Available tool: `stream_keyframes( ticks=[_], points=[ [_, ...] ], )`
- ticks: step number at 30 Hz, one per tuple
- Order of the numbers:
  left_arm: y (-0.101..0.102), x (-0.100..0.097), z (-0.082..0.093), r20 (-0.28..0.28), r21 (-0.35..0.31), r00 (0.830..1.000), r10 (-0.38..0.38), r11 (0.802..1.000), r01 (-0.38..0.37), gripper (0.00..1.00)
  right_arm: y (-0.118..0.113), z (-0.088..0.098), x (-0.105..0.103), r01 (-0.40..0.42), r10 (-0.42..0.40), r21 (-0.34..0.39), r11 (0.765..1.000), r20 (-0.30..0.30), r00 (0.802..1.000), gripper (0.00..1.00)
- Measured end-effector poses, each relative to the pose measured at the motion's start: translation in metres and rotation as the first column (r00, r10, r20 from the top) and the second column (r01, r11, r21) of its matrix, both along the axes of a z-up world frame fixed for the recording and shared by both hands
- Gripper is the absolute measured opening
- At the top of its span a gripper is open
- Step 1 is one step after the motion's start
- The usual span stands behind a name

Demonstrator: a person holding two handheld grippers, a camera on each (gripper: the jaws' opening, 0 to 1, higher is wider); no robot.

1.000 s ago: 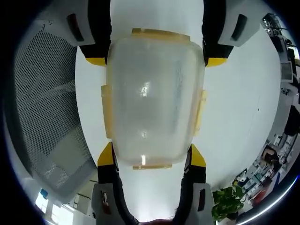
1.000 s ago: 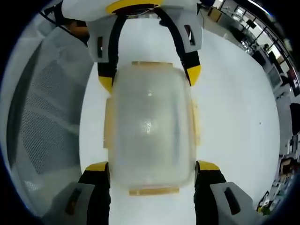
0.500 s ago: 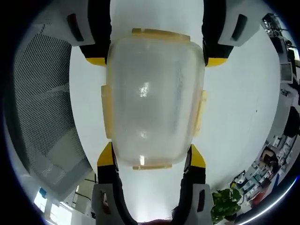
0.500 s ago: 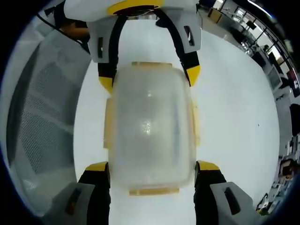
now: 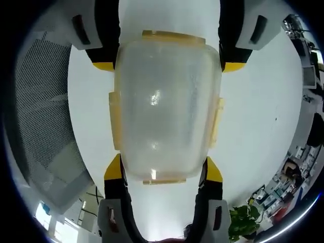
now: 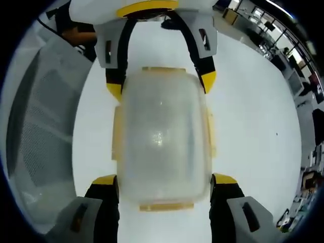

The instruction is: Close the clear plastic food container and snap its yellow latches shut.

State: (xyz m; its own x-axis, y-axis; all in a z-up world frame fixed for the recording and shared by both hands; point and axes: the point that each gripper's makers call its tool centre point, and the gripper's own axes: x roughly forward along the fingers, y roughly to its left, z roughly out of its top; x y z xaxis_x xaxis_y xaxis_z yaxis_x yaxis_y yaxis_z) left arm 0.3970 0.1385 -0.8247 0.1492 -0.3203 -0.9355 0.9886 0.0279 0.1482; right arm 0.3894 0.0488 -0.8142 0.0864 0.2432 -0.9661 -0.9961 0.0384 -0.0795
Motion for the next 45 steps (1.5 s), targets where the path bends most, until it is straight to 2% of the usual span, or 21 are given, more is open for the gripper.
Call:
stream_keyframes(
  ticks=[20,31,45],
  points=[
    [-0.006,0.029,-0.001,-0.007,-0.019,1.0,-0.001,1.0,0.001,0.81,-0.005,0.0,0.028,0.004,-0.004,-0.015,1.0,0.0,1.0,0.73],
    [-0.008,0.038,0.001,-0.008,-0.032,1.0,0.009,0.999,-0.009,0.81,-0.007,0.0,0.039,-0.002,0.002,-0.022,1.0,0.002,1.0,0.73],
    [-0.009,0.041,0.002,-0.005,-0.031,1.0,0.008,0.999,-0.008,0.81,-0.008,0.0,0.042,0.0,0.0,-0.023,1.0,0.005,1.0,0.73]
  ],
)
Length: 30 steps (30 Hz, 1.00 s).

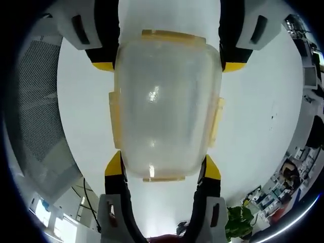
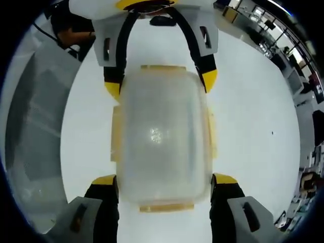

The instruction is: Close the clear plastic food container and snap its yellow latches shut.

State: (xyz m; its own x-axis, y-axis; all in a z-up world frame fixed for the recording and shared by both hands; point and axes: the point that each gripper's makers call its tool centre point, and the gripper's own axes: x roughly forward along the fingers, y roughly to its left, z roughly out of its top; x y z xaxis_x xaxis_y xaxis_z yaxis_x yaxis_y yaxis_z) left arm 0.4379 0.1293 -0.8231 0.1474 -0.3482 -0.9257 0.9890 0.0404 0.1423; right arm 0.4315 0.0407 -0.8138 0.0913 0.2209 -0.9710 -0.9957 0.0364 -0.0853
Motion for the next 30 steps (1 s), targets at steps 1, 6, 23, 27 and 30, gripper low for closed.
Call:
stream_keyframes(
  ticks=[1,6,23,27,30],
  points=[
    [0.0,0.0,0.0,0.0,0.0,1.0,0.0,1.0,0.0,0.81,0.0,0.0,0.0,0.0,0.0,-0.001,1.0,0.001,1.0,0.73],
    [0.0,0.0,0.0,0.0,-0.002,1.0,-0.002,1.0,0.002,0.81,0.0,0.0,0.0,0.004,-0.004,-0.008,1.0,0.008,1.0,0.74],
    [0.001,0.004,0.004,0.026,-0.023,1.0,0.005,1.0,-0.005,0.95,-0.002,0.002,0.0,0.072,-0.073,0.033,0.997,0.05,0.996,0.9],
    [0.003,0.003,0.009,0.03,-0.066,0.998,0.054,0.996,-0.052,0.98,-0.002,0.008,-0.003,0.101,-0.107,0.079,0.992,0.067,0.992,0.9],
    [0.004,0.001,0.011,0.036,-0.086,0.997,0.075,0.994,-0.071,0.99,-0.003,0.012,-0.003,0.121,-0.129,0.101,0.988,0.081,0.988,0.9]
  ],
)
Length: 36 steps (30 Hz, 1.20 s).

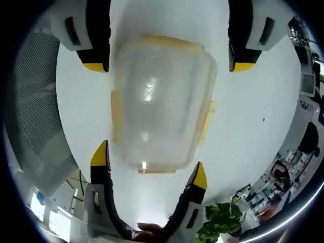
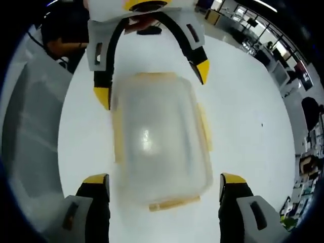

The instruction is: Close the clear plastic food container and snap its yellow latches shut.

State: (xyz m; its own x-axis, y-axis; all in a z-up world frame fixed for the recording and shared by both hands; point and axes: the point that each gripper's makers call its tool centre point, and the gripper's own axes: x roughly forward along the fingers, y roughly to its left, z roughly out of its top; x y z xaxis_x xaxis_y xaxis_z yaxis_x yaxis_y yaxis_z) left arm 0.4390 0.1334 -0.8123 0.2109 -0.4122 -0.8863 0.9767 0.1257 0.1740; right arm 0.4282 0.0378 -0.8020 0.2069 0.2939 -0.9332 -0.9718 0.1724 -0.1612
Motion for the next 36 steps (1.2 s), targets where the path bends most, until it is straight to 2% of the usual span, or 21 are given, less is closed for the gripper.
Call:
stream_keyframes(
  ticks=[8,21,26,36],
  points=[
    [0.001,-0.009,0.001,0.012,-0.025,1.0,0.008,1.0,-0.008,0.99,-0.002,0.001,-0.007,0.034,-0.034,0.018,0.999,0.006,0.999,0.91],
    [0.011,-0.018,0.007,0.029,-0.092,0.995,0.094,0.992,-0.091,0.99,-0.003,0.006,-0.017,0.127,-0.132,0.095,0.987,0.041,0.99,0.91],
    [0.017,-0.025,0.009,0.039,-0.13,0.99,0.136,0.983,-0.13,0.99,-0.005,0.007,-0.02,0.19,-0.201,0.146,0.971,0.069,0.977,0.9],
    [0.025,-0.039,0.012,0.016,-0.202,0.972,0.234,0.953,-0.226,0.99,-0.008,0.007,-0.031,0.254,-0.277,0.183,0.95,0.114,0.954,0.89]
  ],
)
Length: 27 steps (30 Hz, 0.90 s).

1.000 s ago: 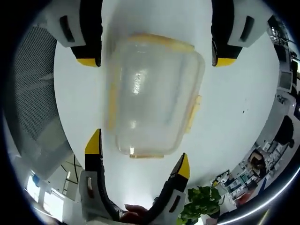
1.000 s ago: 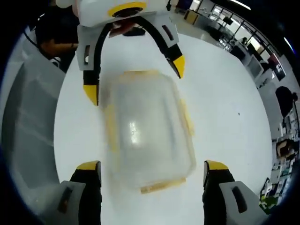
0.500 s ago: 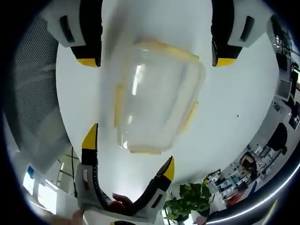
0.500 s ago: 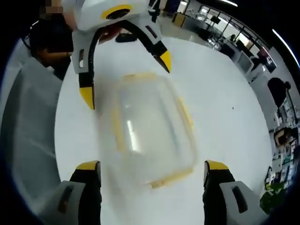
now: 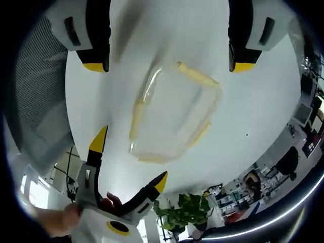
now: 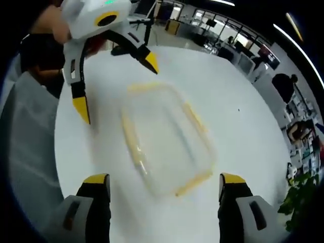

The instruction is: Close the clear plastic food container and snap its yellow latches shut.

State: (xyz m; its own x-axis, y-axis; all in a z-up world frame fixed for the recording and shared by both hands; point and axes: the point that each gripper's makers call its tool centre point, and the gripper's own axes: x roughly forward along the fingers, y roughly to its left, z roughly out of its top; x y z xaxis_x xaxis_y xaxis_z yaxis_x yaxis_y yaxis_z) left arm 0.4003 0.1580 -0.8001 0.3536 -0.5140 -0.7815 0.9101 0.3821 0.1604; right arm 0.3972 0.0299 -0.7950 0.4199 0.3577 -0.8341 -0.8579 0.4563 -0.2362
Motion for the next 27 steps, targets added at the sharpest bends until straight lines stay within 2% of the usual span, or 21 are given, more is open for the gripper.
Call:
stream_keyframes(
  ticks=[6,12,14,16,27],
  points=[
    [0.004,-0.001,0.01,0.061,-0.038,0.997,0.046,0.998,-0.044,0.99,0.0,0.002,-0.008,0.043,-0.044,0.039,0.998,0.017,0.999,0.88],
    [0.008,-0.007,0.017,0.088,-0.073,0.993,0.073,0.995,-0.067,0.99,-0.002,0.009,-0.013,0.09,-0.095,0.089,0.992,0.054,0.994,0.87],
    [0.011,-0.01,0.02,0.091,-0.091,0.991,0.095,0.992,-0.087,0.99,-0.002,0.012,-0.014,0.101,-0.11,0.112,0.989,0.071,0.991,0.86],
    [0.01,-0.014,0.024,0.091,-0.141,0.989,0.12,0.984,-0.106,0.99,-0.004,0.011,-0.015,0.121,-0.13,0.126,0.985,0.068,0.989,0.86],
    [0.025,-0.038,0.019,0.065,-0.177,0.98,0.187,0.969,-0.173,0.99,-0.009,0.021,-0.027,0.166,-0.191,0.188,0.968,0.119,0.974,0.85]
  ],
)
